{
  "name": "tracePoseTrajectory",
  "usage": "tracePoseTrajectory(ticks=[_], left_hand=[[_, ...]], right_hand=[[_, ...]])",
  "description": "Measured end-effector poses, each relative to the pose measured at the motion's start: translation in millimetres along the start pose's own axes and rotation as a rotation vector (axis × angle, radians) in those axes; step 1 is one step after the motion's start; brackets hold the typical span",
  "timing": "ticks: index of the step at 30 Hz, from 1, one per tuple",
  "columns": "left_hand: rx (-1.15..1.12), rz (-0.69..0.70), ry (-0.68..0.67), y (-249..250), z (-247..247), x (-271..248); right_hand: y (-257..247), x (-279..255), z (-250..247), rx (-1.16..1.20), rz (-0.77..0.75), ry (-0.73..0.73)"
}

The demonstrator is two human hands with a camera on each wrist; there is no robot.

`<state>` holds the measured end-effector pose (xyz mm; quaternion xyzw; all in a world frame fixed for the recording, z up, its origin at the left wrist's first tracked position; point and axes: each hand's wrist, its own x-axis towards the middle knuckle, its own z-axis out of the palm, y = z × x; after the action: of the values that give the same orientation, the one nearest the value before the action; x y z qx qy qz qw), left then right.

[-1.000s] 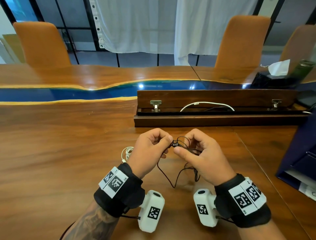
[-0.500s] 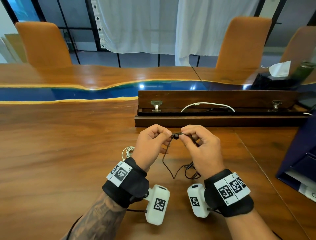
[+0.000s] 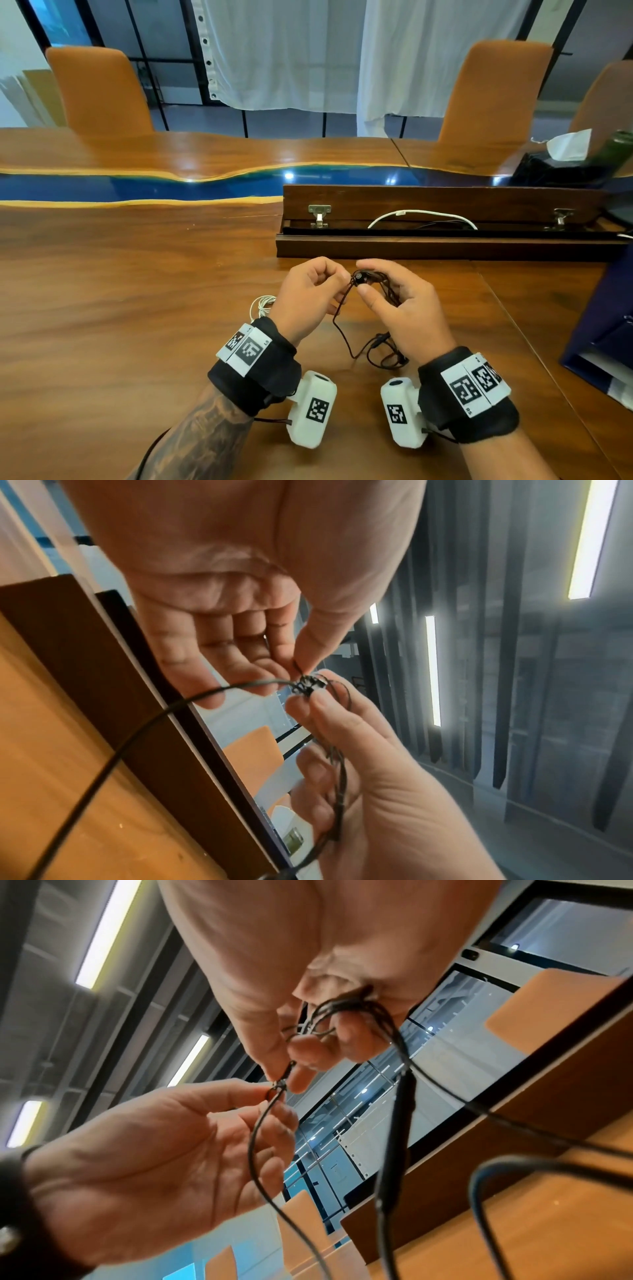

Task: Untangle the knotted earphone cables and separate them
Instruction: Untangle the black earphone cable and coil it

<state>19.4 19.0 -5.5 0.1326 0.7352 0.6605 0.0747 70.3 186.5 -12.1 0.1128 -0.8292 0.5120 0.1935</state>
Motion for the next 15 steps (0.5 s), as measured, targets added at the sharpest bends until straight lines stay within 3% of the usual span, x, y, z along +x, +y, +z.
tracePoseTrajectory(ticks=[8, 15], left_hand=[[-0.066, -0.067, -0.020, 2.5, -0.9, -2.9], [0.061, 0.091, -0.051, 6.0, -6.2, -4.3]], right_hand=[[7.5, 1.0, 5.2, -0.045, -0.171, 0.158], [3.6, 2.4, -0.5, -0.065, -0.052, 0.005]])
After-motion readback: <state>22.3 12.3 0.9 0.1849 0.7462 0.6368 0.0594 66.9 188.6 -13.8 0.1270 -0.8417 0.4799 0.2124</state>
